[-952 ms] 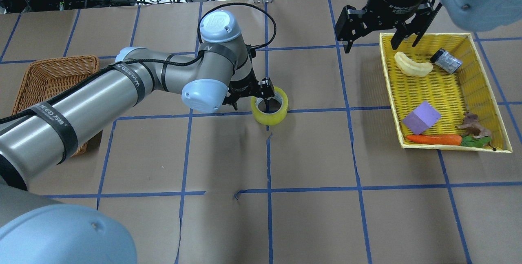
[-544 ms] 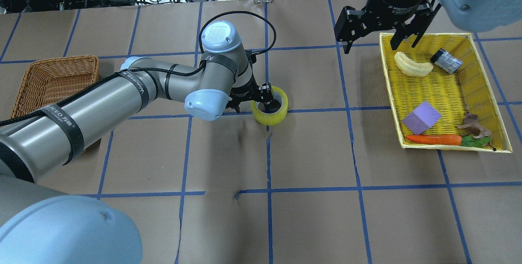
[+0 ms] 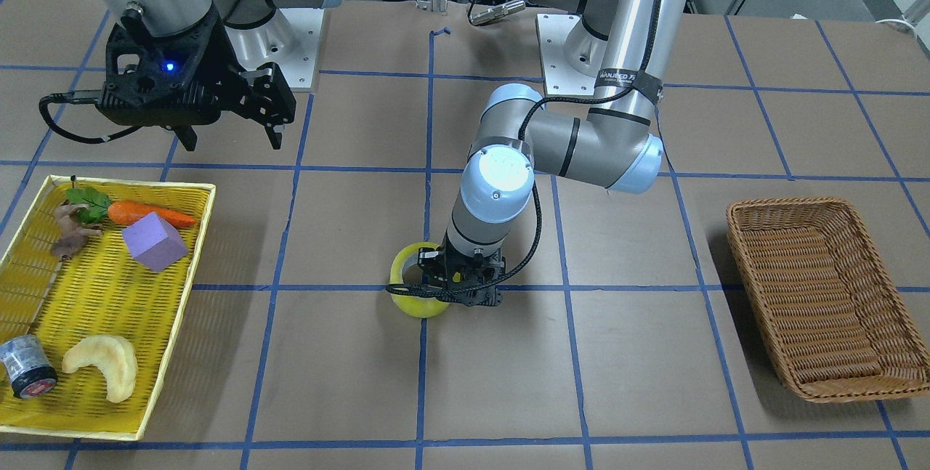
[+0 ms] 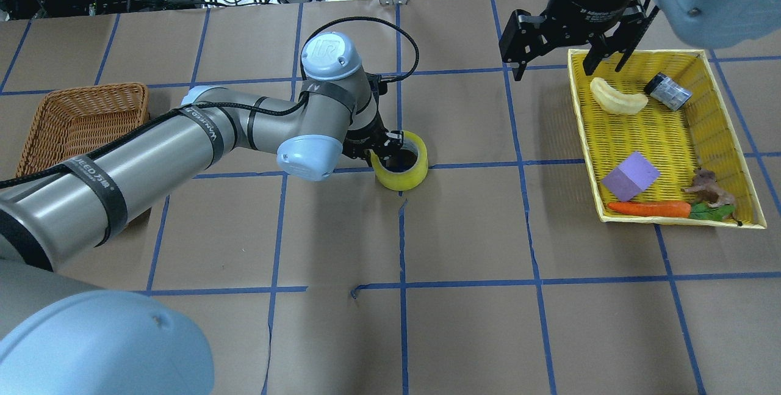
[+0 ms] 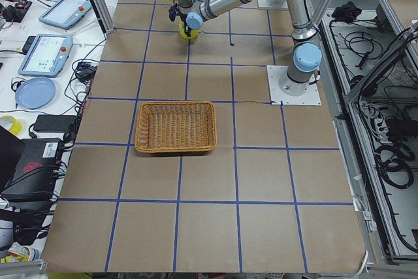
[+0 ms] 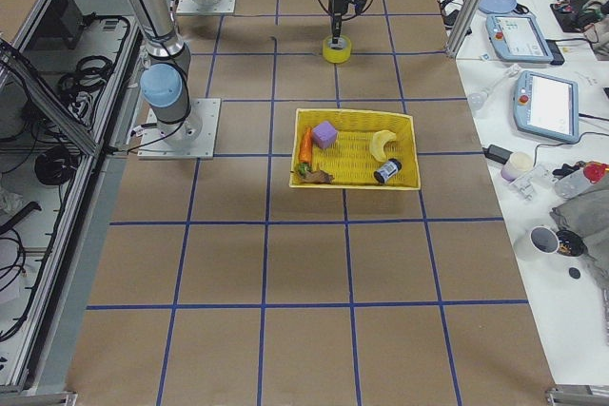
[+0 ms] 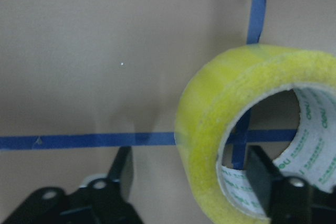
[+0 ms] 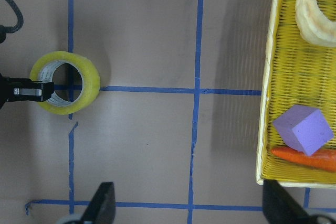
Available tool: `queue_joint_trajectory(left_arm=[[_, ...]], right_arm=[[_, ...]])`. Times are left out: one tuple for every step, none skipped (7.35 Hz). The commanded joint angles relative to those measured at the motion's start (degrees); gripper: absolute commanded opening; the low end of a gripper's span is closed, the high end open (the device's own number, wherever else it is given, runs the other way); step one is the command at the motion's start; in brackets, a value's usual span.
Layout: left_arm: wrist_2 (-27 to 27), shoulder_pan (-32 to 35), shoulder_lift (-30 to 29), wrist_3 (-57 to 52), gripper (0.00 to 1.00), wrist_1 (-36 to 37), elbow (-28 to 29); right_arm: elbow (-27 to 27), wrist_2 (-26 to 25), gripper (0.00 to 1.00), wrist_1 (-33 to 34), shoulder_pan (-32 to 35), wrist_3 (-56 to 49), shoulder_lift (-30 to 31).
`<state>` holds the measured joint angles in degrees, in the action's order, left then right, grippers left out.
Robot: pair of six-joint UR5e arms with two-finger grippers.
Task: Transfer tape with both arms
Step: 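Reach the left gripper to the tape roll and grasp it while the right arm withdraws, then carry the tape roll with the left gripper over the wicker basket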
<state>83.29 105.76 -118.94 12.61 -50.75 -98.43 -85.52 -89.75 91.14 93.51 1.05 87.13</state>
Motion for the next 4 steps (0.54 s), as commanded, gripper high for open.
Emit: queue_joint_trajectory(left_arm=[[0.1,-3.7,1.9,-3.7,0.00,-0.4,0.3],[-0.1,-8.5,2.8,-7.7,0.00,-1.4,0.7],[0.1,-12.0,4.3,-12.7,0.00,-4.4,1.0],[1.9,-15.3,6.0,-17.6,0.00,-6.4,1.8]], right_arm=[[0.0,0.0,1.00,0.0,0.0,0.0,0.0],[0.0,0.0,1.00,-0.1,-0.1,0.0,0.0],[0.0,0.0,1.00,-0.1,-0.1,0.0,0.0],[-0.1,0.0,1.00,0.0,-0.2,0.0,0.0]])
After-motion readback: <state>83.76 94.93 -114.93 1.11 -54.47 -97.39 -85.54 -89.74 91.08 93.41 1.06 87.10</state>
